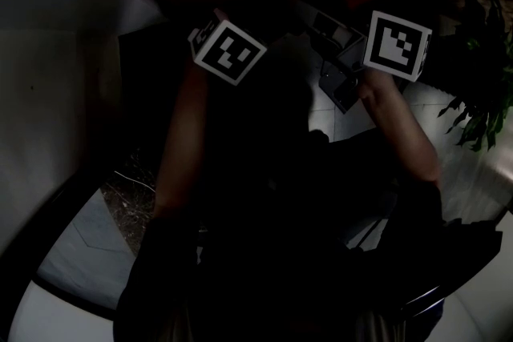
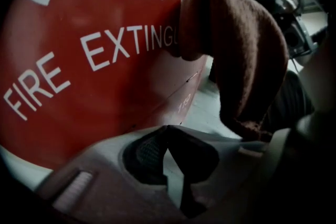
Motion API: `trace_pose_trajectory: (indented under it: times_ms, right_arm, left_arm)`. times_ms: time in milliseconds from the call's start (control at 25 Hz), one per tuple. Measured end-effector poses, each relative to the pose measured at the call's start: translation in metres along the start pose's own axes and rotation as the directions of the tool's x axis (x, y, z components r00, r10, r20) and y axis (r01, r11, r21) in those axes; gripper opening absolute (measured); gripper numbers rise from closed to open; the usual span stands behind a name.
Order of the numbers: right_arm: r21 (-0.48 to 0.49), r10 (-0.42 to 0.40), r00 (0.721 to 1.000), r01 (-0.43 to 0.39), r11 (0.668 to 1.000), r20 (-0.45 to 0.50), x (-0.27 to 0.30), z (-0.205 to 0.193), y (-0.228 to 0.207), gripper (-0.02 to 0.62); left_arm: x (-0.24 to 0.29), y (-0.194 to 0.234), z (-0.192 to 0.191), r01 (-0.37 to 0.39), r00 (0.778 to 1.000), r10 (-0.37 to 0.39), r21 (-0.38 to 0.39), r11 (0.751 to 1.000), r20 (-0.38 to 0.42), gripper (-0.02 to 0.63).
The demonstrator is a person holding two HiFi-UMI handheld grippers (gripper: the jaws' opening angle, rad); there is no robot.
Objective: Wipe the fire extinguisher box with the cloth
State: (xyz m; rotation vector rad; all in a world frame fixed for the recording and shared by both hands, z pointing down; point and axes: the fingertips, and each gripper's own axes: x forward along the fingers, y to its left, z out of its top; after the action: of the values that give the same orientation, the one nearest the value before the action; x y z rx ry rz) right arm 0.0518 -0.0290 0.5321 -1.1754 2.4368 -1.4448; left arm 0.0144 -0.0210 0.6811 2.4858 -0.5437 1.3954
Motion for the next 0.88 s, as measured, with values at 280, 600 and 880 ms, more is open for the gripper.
trace_pose_trajectory:
  times_ms: [280, 600, 880]
  right_arm:
    - [-0.016, 0.027, 0.999, -0.026, 1.0, 0.028, -0.008, 0.013, 0.017, 0.121]
    - [-0.035, 0.079, 0.992, -0.076, 0.997, 0.1, -0.018, 0.032, 0.041, 0.121]
    - [-0.027, 0.167, 0.972, -0.164, 0.986, 0.165, -0.028, 0.049, 0.065, 0.121]
  left_arm:
    - [-0.001, -0.001, 0.0, 0.0, 1.0, 0.0, 0.0, 1.0, 0.003, 0.003]
    - [-0.004, -0.001, 0.0, -0.003, 1.0, 0.003, -0.002, 1.0, 0.007, 0.003]
    - [-0.007, -0.002, 0.0, -0.007, 1.0, 0.007, -0.003, 1.0, 0.01, 0.003]
